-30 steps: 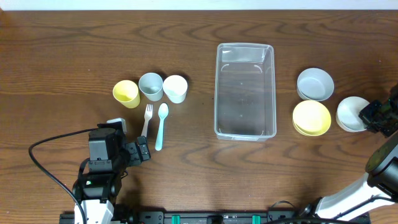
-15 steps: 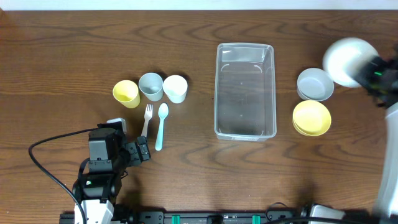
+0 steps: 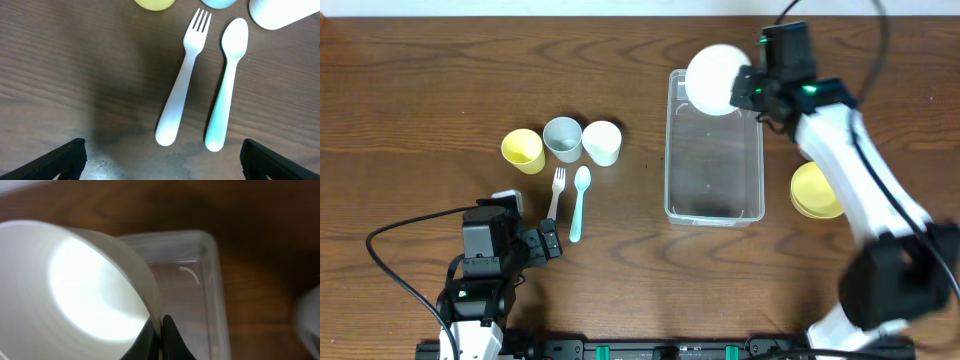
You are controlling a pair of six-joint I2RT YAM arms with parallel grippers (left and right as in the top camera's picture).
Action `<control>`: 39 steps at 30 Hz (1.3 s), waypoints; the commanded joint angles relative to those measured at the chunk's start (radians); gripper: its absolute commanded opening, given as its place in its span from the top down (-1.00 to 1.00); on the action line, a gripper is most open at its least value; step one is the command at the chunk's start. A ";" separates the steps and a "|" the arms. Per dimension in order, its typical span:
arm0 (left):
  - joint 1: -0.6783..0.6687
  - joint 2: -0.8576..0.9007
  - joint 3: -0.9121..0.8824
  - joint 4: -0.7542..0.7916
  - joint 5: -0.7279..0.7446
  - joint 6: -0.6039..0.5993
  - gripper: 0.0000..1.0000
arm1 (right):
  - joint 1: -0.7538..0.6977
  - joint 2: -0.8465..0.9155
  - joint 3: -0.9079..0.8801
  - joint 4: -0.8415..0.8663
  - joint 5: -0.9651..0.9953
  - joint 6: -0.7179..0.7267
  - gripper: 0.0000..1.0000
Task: Pack container
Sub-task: 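Lift the white bowl and place it in the container's far end, then move the right gripper to the grey bowl and grasp its rim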
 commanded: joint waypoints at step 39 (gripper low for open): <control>0.003 0.000 0.014 0.002 0.007 -0.010 -0.96 | -0.541 -0.048 -0.127 -0.209 -0.014 -0.086 -0.33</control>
